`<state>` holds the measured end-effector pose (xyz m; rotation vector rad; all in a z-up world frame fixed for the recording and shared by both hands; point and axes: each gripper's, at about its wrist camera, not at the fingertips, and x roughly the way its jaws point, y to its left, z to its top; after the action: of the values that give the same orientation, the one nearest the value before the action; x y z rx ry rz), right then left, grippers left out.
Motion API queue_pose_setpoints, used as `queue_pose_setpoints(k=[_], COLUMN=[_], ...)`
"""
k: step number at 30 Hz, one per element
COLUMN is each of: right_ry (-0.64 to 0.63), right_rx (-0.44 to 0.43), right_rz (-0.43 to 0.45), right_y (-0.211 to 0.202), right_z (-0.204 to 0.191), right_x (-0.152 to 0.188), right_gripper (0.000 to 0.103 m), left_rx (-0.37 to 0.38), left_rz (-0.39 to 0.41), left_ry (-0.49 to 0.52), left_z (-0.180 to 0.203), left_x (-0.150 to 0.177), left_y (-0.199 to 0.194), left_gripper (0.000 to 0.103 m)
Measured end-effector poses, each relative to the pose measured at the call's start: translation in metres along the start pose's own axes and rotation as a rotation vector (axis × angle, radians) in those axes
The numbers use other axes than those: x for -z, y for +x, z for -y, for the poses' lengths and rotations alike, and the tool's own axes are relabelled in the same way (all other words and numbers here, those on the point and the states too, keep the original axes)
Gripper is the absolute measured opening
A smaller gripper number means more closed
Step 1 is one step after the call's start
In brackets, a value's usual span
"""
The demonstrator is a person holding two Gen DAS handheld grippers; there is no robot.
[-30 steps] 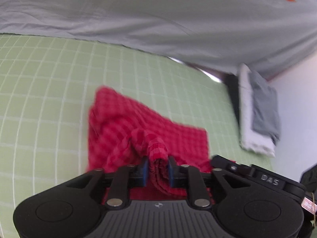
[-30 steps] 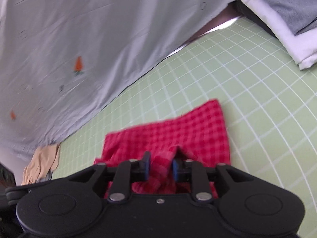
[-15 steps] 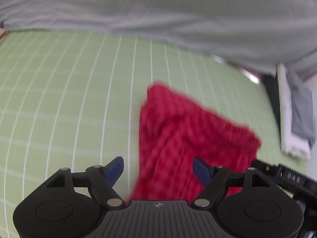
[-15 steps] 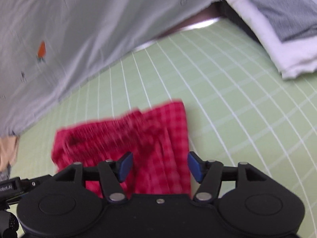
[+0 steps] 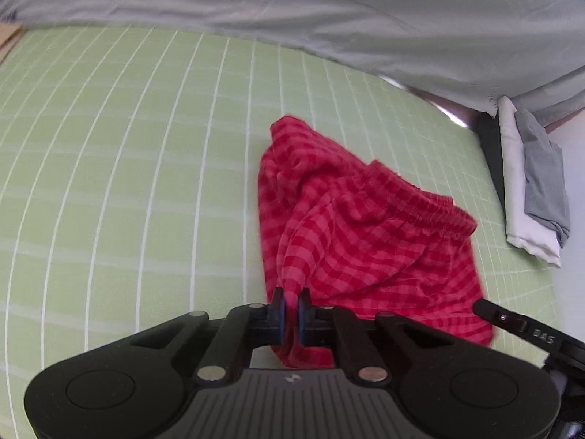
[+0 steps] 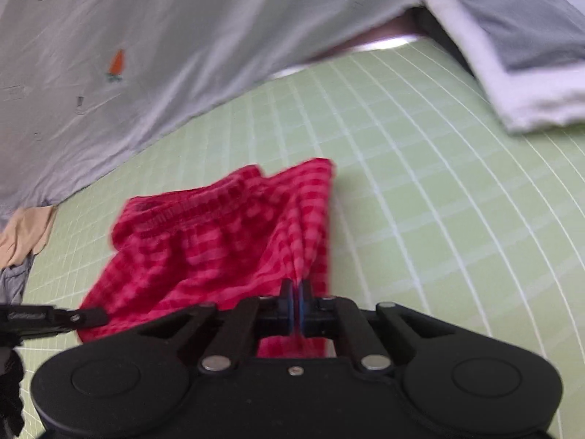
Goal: Fold clothes
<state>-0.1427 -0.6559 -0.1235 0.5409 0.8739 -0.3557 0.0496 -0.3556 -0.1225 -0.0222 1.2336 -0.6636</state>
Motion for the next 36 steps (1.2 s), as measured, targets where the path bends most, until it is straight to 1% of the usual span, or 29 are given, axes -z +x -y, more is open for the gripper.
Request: queue_pose_setpoints(k=[1, 2, 4, 5, 6, 8, 9, 10, 11, 12, 13, 14, 15, 16, 17, 19, 21, 23, 25, 27, 28, 30, 32, 34, 36], right_ry=[-0.004, -0.008, -0.017, -0.022, -0.027, -0.036, -0.054, -0.069, -0.083, -0.091, -0.102, -0.113, -0.133, -0.161, -0.19, -0.248, -0.283, -0.302, -0.31, -0.29, -0.255, -0.172, -0.095, -0.059, -0.043], right_rx=[0.015, 0.031, 0.061, 0.077, 0.092, 0.123, 0.119, 0.108, 0.098, 0.088, 0.077, 0.066, 0.059, 0.058, 0.057, 0.059, 0.062, 0.059, 0.056, 0.066, 0.071, 0.07, 0.045, 0.04, 0.045], right_rz=[0.002, 0.003, 0.007, 0.009, 0.011, 0.015, 0.028, 0.033, 0.038, 0.038, 0.037, 0.036, 0.032, 0.028, 0.023, 0.014, 0.007, 0.003, 0.008, 0.021, 0.024, 0.03, 0.033, 0.026, 0.008], right_y=[0.0, 0.0, -0.001, -0.001, -0.001, -0.001, -0.001, 0.001, 0.003, 0.005, 0.009, 0.012, 0.015, 0.019, 0.022, 0.03, 0.038, 0.047, 0.056, 0.064, 0.066, 0.07, 0.069, 0.067, 0.066], right_z=[0.001, 0.002, 0.003, 0.003, 0.004, 0.005, 0.002, -0.002, -0.007, -0.014, -0.019, -0.024, -0.029, -0.034, -0.04, -0.048, -0.056, -0.062, -0.066, -0.067, -0.064, -0.057, -0.047, -0.041, -0.038], right_x=[0.001, 0.001, 0.002, 0.002, 0.003, 0.004, -0.001, -0.004, -0.007, -0.01, -0.013, -0.015, -0.017, -0.018, -0.02, -0.024, -0.028, -0.035, -0.044, -0.054, -0.059, -0.069, -0.072, -0.069, -0.062], right_gripper=[0.003, 0.005, 0.011, 0.019, 0.026, 0.031, 0.032, 0.034, 0.038, 0.043, 0.045, 0.05, 0.056, 0.059, 0.063, 0.067, 0.073, 0.075, 0.077, 0.078, 0.078, 0.081, 0.084, 0.085, 0.085], left_rx=[-0.016, -0.038, -0.053, -0.042, -0.041, -0.063, -0.073, -0.084, -0.092, -0.097, -0.099, -0.096, -0.092, -0.091, -0.093, -0.097, -0.114, -0.151, -0.204, -0.234, -0.245, -0.247, -0.241, -0.236, -0.228], left_rz=[-0.016, -0.027, -0.029, -0.017, 0.002, 0.046, 0.062, 0.07, 0.075, 0.079, 0.081, 0.081, 0.079, 0.076, 0.072, 0.064, 0.052, 0.049, 0.059, 0.081, 0.092, 0.114, 0.134, 0.144, 0.13], left_ry=[-0.004, -0.007, -0.036, -0.05, -0.043, 0.002, 0.028, 0.06, 0.089, 0.114, 0.137, 0.157, 0.174, 0.193, 0.213, 0.253, 0.306, 0.342, 0.337, 0.273, 0.234, 0.16, 0.093, 0.063, 0.051], left_z=[-0.003, -0.005, -0.011, -0.012, -0.011, -0.006, -0.002, 0.003, 0.009, 0.015, 0.021, 0.027, 0.033, 0.038, 0.043, 0.052, 0.06, 0.066, 0.069, 0.061, 0.055, 0.043, 0.033, 0.029, 0.026], left_x=[0.006, 0.01, 0.014, 0.013, 0.01, 0.003, 0.0, -0.004, -0.007, -0.011, -0.015, -0.018, -0.02, -0.021, -0.021, -0.022, -0.024, -0.028, -0.037, -0.05, -0.057, -0.065, -0.07, -0.067, -0.06], left_y=[0.002, 0.004, 0.004, 0.0, -0.003, -0.009, -0.011, -0.011, -0.01, -0.008, -0.006, -0.004, -0.002, 0.0, 0.004, 0.011, 0.021, 0.033, 0.043, 0.046, 0.047, 0.045, 0.04, 0.035, 0.034], left_gripper=[0.01, 0.017, 0.023, 0.027, 0.029, 0.041, 0.044, 0.049, 0.055, 0.057, 0.061, 0.067, 0.07, 0.076, 0.08, 0.083, 0.083, 0.084, 0.084, 0.084, 0.085, 0.089, 0.089, 0.09, 0.091])
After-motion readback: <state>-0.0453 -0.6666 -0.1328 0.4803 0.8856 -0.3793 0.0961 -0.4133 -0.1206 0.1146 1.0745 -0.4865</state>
